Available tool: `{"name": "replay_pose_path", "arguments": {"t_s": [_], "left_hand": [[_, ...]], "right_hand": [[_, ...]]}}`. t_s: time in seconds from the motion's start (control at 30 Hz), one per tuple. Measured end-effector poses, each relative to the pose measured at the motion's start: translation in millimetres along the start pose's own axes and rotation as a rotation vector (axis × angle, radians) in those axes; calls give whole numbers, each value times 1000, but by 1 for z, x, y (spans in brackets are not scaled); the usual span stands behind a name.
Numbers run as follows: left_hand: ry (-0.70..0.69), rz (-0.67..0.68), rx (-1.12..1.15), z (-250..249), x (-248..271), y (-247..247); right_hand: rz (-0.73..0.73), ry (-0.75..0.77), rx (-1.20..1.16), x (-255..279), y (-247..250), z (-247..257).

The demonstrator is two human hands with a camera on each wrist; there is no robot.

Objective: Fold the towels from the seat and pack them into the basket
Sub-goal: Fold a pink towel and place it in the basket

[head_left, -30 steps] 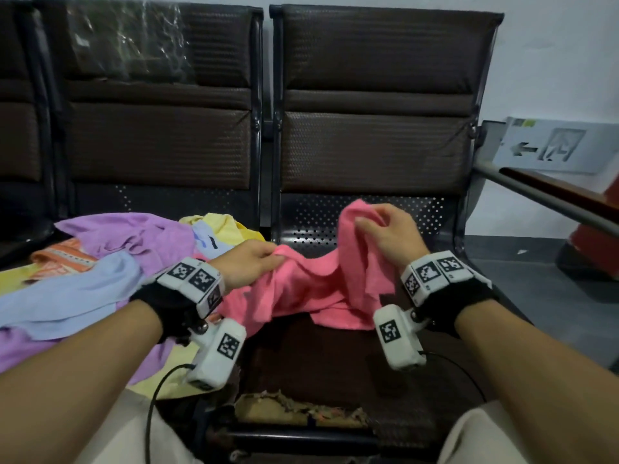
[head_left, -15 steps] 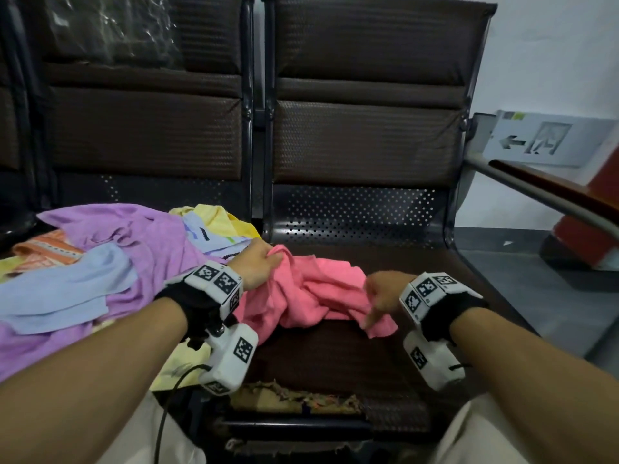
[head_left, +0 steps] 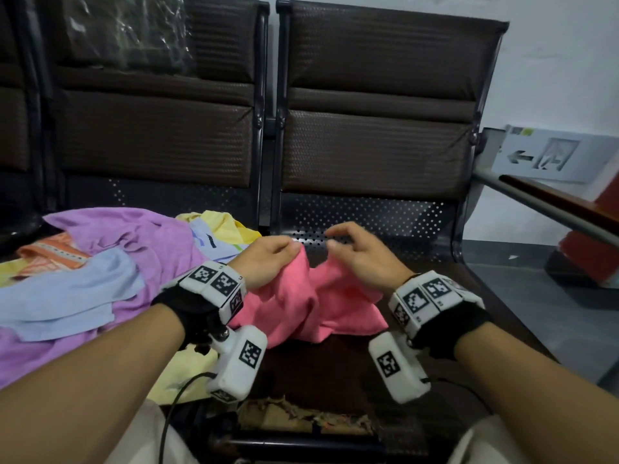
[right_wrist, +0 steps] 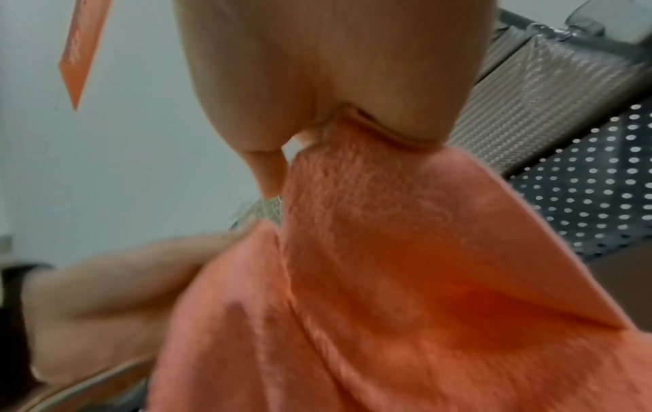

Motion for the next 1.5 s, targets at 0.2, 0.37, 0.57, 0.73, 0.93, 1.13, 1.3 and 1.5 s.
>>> {"name": "replay_pose_path", "arguments": {"t_s": [0.2, 0.37, 0.57, 0.73, 0.93, 1.13, 1.3, 1.5], "left_hand": [[-45, -29, 47, -2, 6, 10], [-40, -108, -31, 16, 8, 31], [-24, -65, 219, 2, 13, 23], [43, 38, 329, -15, 16, 6], [35, -233, 638, -18, 9, 19], [90, -479, 642, -9, 8, 29], [72, -537, 585, -4, 5, 29], [38, -319, 373, -10, 9, 17]], "right_hand": [[308, -18, 71, 3, -21, -1], [-40, -84, -146, -8, 2, -2], [-275, -47, -157, -13, 21, -6], [-366, -161, -227, -7, 28, -17], [-84, -209, -693, 7, 23, 4], [59, -85, -201, 16, 18, 4], [-64, 74, 488, 15, 13, 7], [3, 292, 281, 21, 4, 28]]}}
Point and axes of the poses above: each hand's wrist, its own x-axis away from the middle knuckle, its own y-axis out of the back of the hand, z = x × y, the point moved 3 cm from there along -x, towards the middle knuckle, and after that the axes turned 8 degrees about -y, right-handed, at the moved point
